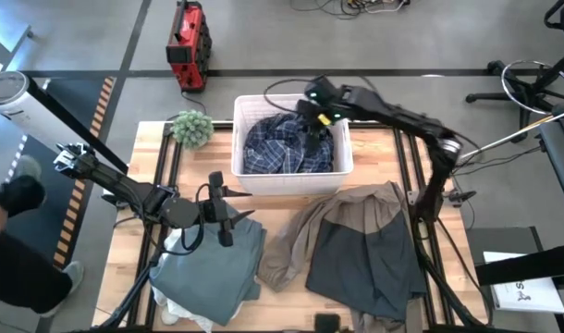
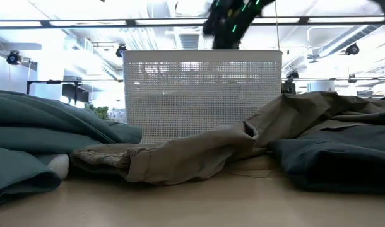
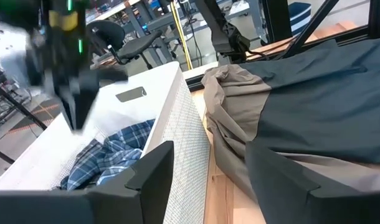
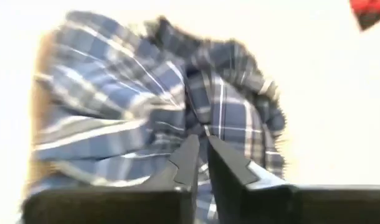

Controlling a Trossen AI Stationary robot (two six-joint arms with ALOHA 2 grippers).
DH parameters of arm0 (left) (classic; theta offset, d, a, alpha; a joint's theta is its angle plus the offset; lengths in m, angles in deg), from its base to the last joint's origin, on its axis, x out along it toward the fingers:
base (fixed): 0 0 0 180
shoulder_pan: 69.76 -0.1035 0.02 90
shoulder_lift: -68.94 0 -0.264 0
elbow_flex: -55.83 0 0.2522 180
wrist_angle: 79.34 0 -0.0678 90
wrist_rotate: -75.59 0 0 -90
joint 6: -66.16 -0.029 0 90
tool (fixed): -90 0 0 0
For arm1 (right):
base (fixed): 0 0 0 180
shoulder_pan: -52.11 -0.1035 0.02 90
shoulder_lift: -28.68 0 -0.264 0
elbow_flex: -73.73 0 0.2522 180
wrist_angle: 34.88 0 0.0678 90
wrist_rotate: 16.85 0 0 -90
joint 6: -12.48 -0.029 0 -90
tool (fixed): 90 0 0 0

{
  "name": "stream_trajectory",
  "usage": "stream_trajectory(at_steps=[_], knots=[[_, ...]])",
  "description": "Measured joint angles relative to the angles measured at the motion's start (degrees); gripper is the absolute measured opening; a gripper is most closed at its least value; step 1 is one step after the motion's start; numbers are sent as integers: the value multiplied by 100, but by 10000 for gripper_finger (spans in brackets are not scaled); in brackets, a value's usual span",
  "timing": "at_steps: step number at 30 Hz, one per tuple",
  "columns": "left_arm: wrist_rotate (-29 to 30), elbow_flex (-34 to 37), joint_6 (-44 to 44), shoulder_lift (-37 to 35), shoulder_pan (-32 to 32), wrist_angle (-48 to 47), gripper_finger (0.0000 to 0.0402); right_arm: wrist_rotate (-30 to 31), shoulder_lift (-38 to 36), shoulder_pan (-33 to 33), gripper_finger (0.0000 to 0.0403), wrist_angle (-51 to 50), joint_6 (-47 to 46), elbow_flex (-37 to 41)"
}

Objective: Sort clothes
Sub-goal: Put the blue shirt into the white bin, then put the gray hoodie into the white bin

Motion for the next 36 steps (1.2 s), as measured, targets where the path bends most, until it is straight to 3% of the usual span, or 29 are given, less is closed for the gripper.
stream_trajectory(at_steps=[6,13,21,25,36], knots=[[6,0,2,0,-1,8,202,489,-1244,-636,96,-490,-60,-2],[8,0,17,0,-1,15,205,637,-2196,-1803,175,-1310,-1045,-2],[10,0,96,0,-1,14,197,1140,-2177,-3277,218,-2594,-3024,34],[6,0,190,0,0,-8,197,1677,-2036,-4051,234,-3286,-4090,268],[-3,0,477,0,0,-206,202,1930,-2271,-5660,252,-3273,-6569,2261]])
